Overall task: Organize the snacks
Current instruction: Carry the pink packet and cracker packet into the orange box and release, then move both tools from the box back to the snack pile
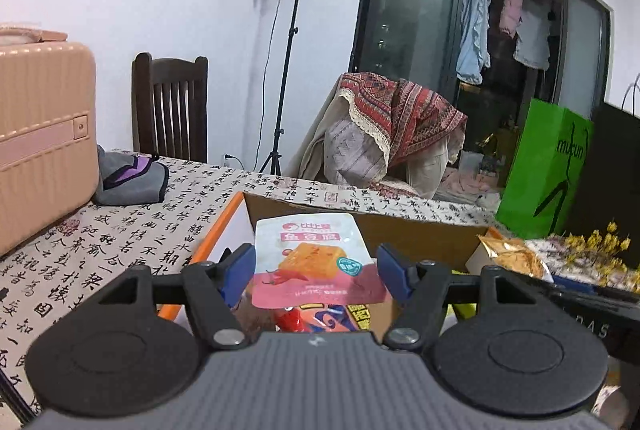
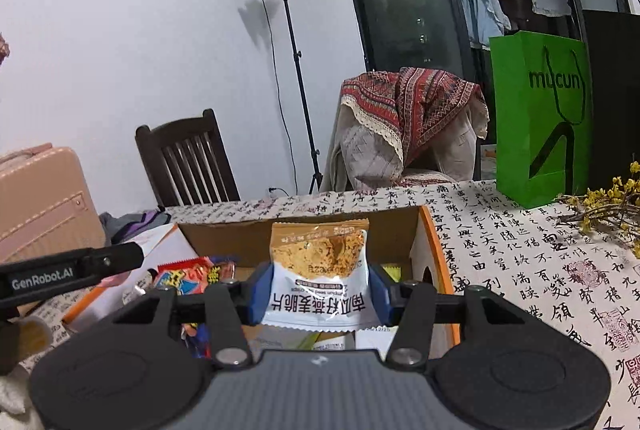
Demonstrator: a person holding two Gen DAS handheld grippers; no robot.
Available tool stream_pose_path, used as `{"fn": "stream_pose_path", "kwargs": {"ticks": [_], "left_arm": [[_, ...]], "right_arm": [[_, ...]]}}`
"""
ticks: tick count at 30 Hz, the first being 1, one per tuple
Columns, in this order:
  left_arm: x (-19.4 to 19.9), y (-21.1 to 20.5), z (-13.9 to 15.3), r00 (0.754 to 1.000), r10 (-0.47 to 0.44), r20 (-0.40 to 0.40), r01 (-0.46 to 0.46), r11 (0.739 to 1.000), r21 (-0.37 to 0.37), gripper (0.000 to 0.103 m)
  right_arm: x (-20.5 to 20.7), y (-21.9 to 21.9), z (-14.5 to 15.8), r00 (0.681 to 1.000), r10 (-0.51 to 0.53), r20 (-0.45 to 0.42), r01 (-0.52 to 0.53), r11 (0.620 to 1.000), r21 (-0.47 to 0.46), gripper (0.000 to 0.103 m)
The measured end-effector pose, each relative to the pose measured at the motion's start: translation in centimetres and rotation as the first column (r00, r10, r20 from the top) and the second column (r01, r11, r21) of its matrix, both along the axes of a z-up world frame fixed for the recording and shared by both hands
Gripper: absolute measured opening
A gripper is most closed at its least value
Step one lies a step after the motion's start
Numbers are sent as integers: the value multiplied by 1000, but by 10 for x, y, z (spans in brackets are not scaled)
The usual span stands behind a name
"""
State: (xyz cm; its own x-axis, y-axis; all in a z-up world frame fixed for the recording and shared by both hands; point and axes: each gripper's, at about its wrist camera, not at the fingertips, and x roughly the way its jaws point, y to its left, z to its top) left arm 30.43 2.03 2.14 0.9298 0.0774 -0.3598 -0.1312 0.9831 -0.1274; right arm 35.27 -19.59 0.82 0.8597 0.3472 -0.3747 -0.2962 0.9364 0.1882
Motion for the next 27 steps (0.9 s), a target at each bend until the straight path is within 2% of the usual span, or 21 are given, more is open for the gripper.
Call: {"fn": "stream_pose_path", "kwargs": {"ticks": [3, 4, 5, 7, 8, 10, 16, 25, 27], "left_arm": [[-2, -6, -4, 1000, -7, 7, 7, 999, 33, 70], [-3, -8, -4, 1000, 0, 8, 0, 999, 39, 73], [-3, -8, -5, 1000, 5, 8, -5, 999, 41, 83], [-5, -6, -5, 1000, 25, 19, -25, 999, 33, 97], [-7, -4, -4, 999, 38, 30, -38, 999, 27, 103], [-12, -1, -2, 997, 57, 51, -57, 998, 8, 103], [-12, 7, 1, 997, 71, 42, -69, 997, -37, 103], [-15, 5, 2, 997, 64, 43, -63, 997, -32, 103], [-15, 6, 4, 998, 64, 19, -63, 997, -36, 103]], "right_arm": [[-2, 1, -1, 1000, -3, 8, 4, 1000, -20, 53], [-3, 2, 0, 1000, -11, 12, 11, 1000, -25, 56], [-4, 2, 0, 1000, -18, 18, 19, 999, -33, 61], [-6, 2, 1, 999, -23, 27, 24, 999, -35, 92], [-7, 2, 2, 999, -25, 33, 26, 999, -32, 97], [-9, 0, 3, 999, -25, 46, 26, 999, -28, 103], [-9, -5, 4, 999, -36, 35, 37, 999, -13, 103], [-10, -9, 5, 998, -63, 13, 63, 998, -13, 103], [-13, -10, 7, 998, -70, 12, 70, 997, -13, 103]]}}
